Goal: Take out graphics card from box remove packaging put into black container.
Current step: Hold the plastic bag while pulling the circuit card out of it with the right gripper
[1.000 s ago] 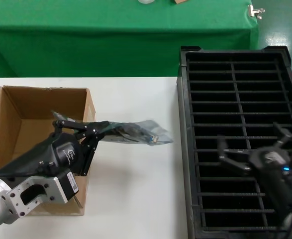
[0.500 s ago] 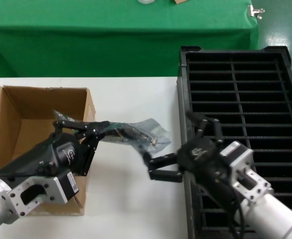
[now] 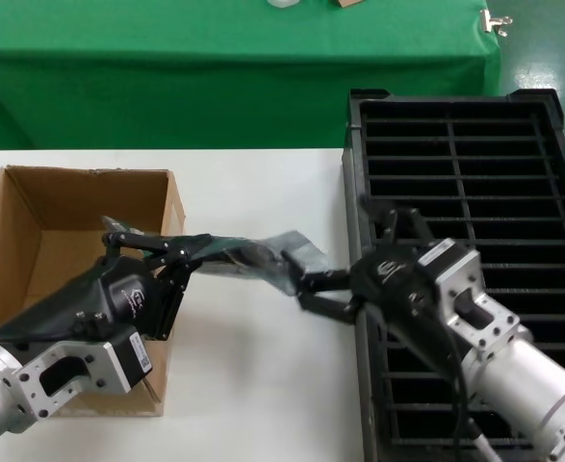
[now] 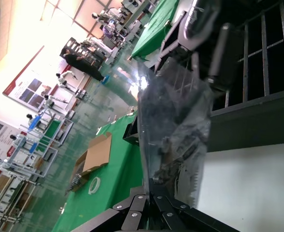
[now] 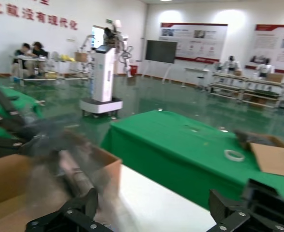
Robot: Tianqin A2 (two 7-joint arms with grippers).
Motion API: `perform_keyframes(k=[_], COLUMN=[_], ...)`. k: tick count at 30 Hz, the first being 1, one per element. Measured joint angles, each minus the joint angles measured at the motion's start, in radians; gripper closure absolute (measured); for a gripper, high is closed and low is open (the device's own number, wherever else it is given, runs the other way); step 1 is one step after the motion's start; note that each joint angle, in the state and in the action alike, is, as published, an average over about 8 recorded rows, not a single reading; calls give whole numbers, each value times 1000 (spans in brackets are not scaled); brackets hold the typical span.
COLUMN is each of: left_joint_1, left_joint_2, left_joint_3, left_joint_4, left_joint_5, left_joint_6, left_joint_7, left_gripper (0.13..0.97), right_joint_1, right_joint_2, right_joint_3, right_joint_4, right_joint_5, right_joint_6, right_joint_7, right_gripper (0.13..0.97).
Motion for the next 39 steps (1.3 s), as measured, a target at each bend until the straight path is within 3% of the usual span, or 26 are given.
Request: perform_keyframes(k=[2, 13, 28, 39], left_joint_1=[0, 0, 0, 0], left_joint_2=[0, 0, 0, 0], left_joint_3=[0, 0, 0, 0], left_joint_4=[0, 0, 0, 0], left_joint_5=[0, 0, 0, 0], left_joint_6=[0, 0, 0, 0], left_joint_7=[0, 0, 0, 0], left_gripper=[958, 958, 958, 958], right_joint_1=[0, -37, -51, -59], right_joint_2=[-14, 15, 113, 175], right_joint_3=[28, 113, 67, 53], right_joint_4=[10, 102, 170, 204], right_joint_5=[-31, -77, 21, 61], right_joint_6=[-15, -128, -207, -215], right_joint_7=[12, 41, -1, -22], right_gripper=[241, 450, 794, 910])
